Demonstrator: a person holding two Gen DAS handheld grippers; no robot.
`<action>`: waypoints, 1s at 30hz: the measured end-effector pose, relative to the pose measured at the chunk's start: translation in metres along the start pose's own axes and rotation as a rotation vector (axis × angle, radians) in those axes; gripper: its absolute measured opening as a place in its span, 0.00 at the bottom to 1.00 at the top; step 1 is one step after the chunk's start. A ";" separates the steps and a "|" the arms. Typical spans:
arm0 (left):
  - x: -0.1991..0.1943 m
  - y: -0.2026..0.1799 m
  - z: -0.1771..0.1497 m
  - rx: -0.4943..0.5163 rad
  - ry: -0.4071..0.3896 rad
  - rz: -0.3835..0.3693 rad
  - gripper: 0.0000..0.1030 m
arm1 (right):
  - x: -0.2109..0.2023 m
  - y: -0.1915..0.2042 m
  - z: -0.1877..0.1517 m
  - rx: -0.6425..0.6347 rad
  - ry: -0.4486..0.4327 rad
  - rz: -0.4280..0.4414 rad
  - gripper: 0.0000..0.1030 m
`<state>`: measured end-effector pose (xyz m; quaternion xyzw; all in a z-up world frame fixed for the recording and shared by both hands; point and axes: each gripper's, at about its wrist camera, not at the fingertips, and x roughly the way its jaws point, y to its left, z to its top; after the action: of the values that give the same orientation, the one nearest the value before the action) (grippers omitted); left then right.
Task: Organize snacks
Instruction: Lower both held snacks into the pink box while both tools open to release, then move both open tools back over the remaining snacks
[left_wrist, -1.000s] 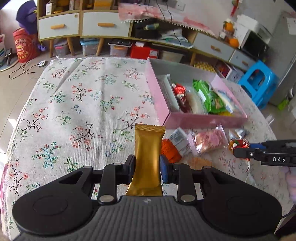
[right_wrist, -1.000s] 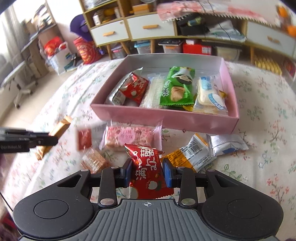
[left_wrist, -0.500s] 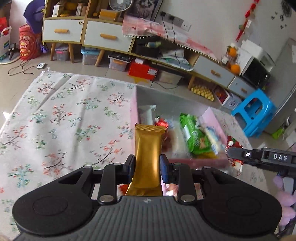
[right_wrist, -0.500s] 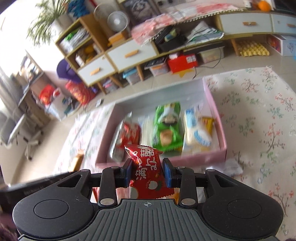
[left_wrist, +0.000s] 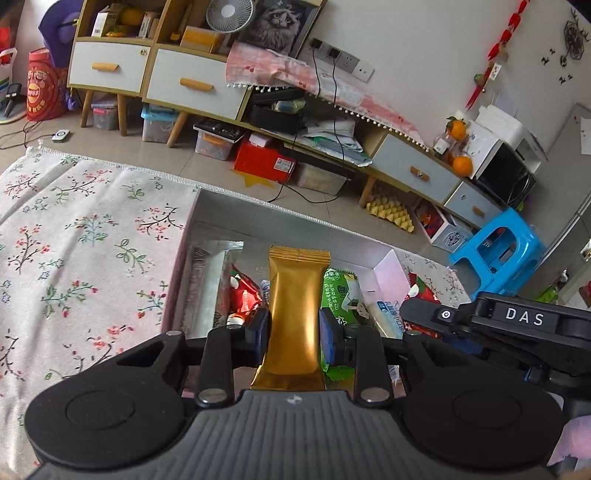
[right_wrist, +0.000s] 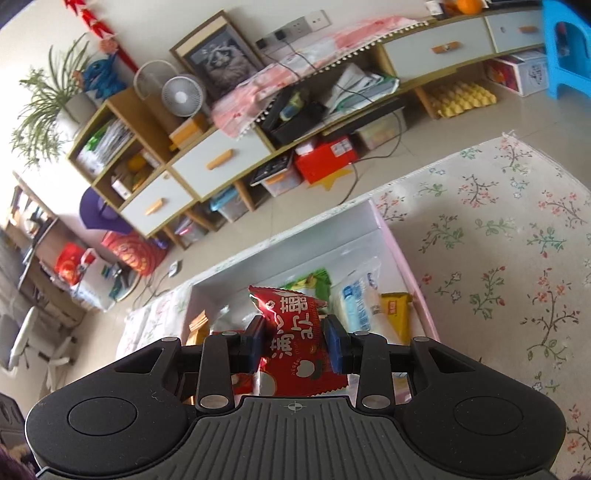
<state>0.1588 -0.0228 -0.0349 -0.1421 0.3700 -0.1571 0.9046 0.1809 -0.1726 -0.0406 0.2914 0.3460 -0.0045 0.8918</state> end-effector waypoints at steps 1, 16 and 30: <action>0.002 -0.002 -0.001 0.008 -0.003 0.006 0.25 | 0.003 -0.001 -0.001 0.003 0.005 -0.004 0.32; -0.002 -0.010 -0.007 0.097 0.027 0.063 0.40 | 0.001 -0.001 -0.004 -0.003 0.028 -0.006 0.58; -0.033 -0.017 -0.017 0.158 0.090 0.089 0.78 | -0.043 0.003 -0.010 -0.088 0.037 -0.074 0.79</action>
<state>0.1212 -0.0280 -0.0192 -0.0465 0.4027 -0.1518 0.9015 0.1429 -0.1730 -0.0181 0.2392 0.3727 -0.0169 0.8964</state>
